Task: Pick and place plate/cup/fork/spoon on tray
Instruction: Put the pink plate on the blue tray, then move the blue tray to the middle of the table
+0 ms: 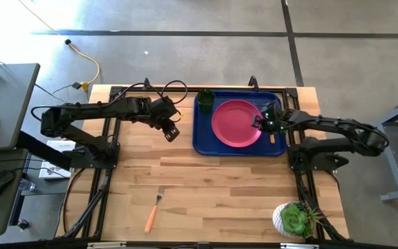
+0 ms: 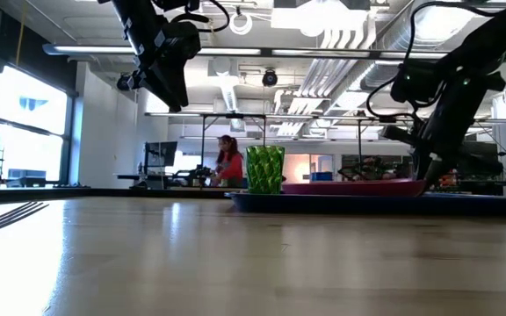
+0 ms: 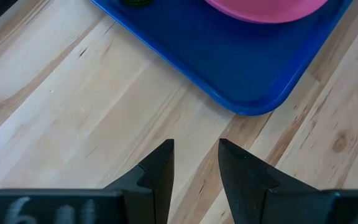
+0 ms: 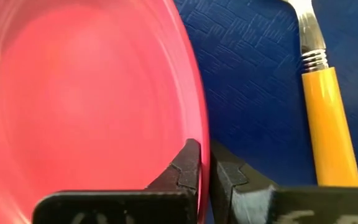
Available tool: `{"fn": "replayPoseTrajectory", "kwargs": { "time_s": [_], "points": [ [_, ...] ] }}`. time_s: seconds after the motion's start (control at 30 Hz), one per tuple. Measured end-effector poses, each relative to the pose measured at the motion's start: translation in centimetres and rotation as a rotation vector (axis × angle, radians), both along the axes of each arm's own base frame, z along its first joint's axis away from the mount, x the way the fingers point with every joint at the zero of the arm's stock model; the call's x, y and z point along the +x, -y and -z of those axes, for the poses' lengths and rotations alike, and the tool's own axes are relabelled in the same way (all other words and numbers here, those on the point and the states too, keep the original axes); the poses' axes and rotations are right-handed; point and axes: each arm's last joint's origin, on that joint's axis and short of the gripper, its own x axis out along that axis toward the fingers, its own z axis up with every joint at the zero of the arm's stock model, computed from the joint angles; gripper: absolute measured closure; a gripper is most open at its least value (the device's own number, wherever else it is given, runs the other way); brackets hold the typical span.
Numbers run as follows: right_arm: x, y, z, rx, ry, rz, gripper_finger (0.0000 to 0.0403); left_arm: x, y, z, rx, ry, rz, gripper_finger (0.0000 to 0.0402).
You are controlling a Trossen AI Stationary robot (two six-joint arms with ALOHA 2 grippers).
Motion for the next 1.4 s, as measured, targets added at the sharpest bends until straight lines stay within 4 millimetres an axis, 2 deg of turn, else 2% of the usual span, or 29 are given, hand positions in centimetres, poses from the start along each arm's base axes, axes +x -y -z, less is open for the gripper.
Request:
{"fn": "replayPoseTrajectory", "kwargs": {
  "time_s": [0.2,0.63,1.13,1.3,1.4],
  "points": [
    [0.0,0.0,0.1,0.005,-0.012,-0.002,0.038,0.0,0.0,0.0,0.0,0.0,0.0,0.0286],
    [0.2,0.2,-0.2,-0.006,0.0,0.017,0.0297,0.0,0.0,0.0,0.0,0.0,0.0,0.0286],
    [0.4,0.3,-2.2,0.018,-0.076,-0.011,0.0293,0.0,0.0,0.0,0.003,-0.001,0.007,0.0286],
    [0.7,0.6,-4.0,0.007,-0.1,-0.043,0.0293,0.1,0.0,-0.1,0.011,0.012,0.015,0.0286],
    [1.0,0.9,-5.6,-0.032,-0.122,-0.069,0.0293,0.4,-0.1,-0.3,-0.019,0.065,-0.053,0.0286]
  ]
}}
